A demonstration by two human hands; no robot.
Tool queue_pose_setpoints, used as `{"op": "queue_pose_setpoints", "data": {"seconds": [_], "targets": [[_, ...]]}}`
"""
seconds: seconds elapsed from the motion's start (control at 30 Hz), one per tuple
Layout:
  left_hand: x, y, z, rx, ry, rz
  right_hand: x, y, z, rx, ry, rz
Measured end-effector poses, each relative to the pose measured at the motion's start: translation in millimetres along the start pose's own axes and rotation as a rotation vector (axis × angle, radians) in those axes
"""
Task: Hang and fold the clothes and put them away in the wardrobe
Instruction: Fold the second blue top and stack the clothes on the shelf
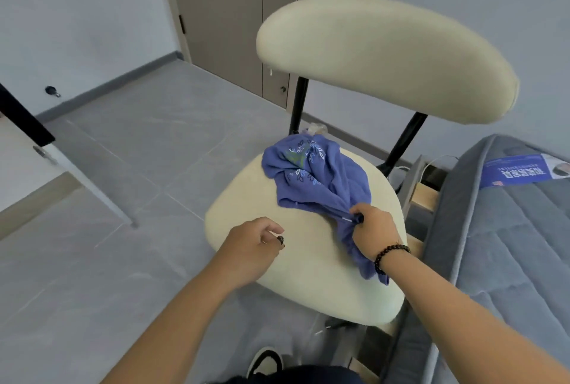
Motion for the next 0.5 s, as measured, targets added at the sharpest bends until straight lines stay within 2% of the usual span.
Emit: {"op": "queue_pose_setpoints", "data": {"seconds": [0.2, 0.43, 0.5], "targets": [[62, 32, 43, -0.075, 0.101, 0.074, 56, -70, -3, -0.201, -0.218, 0.064], [113, 91, 105, -0.107, 0.326, 0.063, 140, -156, -3, -0.389, -0.445, 0.023], [123, 110, 113, -0.134, 0.372, 0.105, 160, -175, 3, -0.396, -0.477, 0.016]]}}
Point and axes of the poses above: each hand's wrist, its own x-axis away from the middle knuckle, its own y-axis out of the palm, z = x × y, the point moved 2 cm from there along -x, towards the middle knuckle, and after that the axes turned 1 degree about -y, right-handed, at the moved point
